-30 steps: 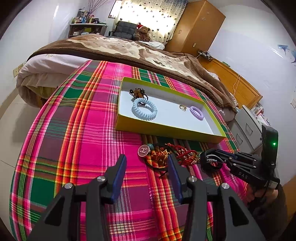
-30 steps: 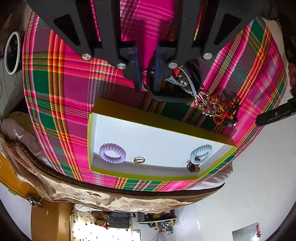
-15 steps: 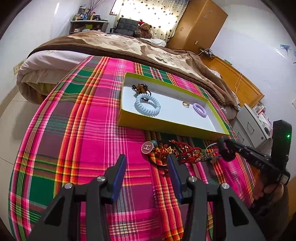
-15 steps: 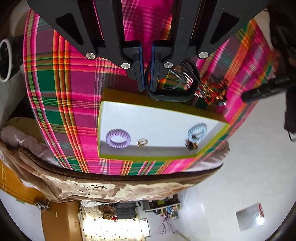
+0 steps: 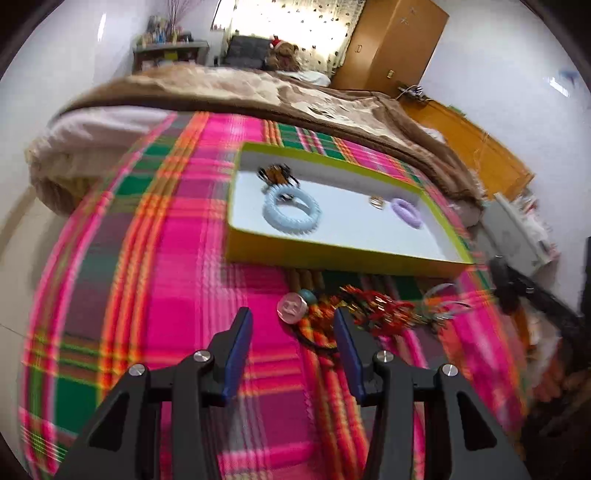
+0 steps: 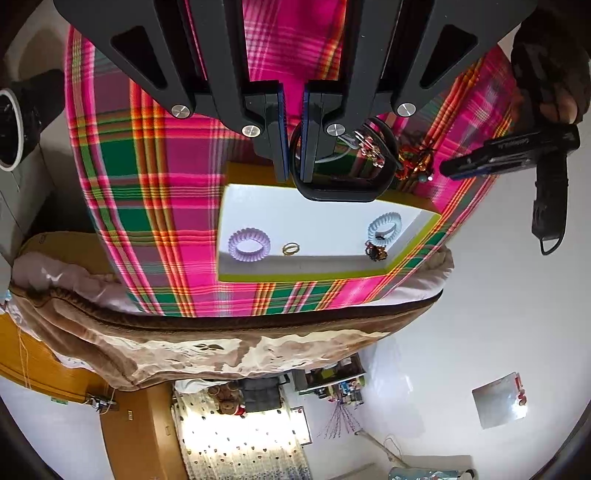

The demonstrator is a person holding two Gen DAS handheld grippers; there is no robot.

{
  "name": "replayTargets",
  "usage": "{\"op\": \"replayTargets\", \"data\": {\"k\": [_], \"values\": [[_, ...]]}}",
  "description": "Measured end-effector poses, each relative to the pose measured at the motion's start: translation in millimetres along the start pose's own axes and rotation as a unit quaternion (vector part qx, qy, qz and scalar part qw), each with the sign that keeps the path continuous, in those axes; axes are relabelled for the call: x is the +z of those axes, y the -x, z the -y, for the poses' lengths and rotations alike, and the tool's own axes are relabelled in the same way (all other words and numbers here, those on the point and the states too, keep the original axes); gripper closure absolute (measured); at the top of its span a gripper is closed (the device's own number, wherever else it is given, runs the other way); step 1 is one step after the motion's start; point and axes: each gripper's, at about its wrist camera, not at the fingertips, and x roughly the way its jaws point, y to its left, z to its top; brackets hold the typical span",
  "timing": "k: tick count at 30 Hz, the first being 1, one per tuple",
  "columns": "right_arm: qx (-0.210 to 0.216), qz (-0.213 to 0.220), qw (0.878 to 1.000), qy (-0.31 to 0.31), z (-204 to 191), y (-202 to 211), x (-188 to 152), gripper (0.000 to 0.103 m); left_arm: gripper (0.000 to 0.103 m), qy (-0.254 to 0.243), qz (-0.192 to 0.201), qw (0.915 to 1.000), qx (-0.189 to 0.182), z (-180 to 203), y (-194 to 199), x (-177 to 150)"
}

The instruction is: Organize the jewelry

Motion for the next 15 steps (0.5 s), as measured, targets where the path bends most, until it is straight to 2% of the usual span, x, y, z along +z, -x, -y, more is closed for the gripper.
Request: {"op": "replayTargets", "data": {"k": [2,7,13,15], "values": [[0.003,0.001,1.000,-0.003,2,2,-1,0.097,0.056,-0.024,-0.005,0.9994,0.025,6,-6,2],[0.005,0.005,1.000,-0.008,5,4,-2,0.097,0.056,-0.048,-0.028,0.9981,0.028,13,-19,6],[0.009,0.006,1.000,-0.010,8,4,-4,0.097,0.056,-0.032,-0.033,0.9987,0.022,8,-25,8],[0.010,0.004,1.000,-0.010,8,2,-4,0.097,0.061,-0.023,-0.030,0.9990,0.022,5,-25,9]]}}
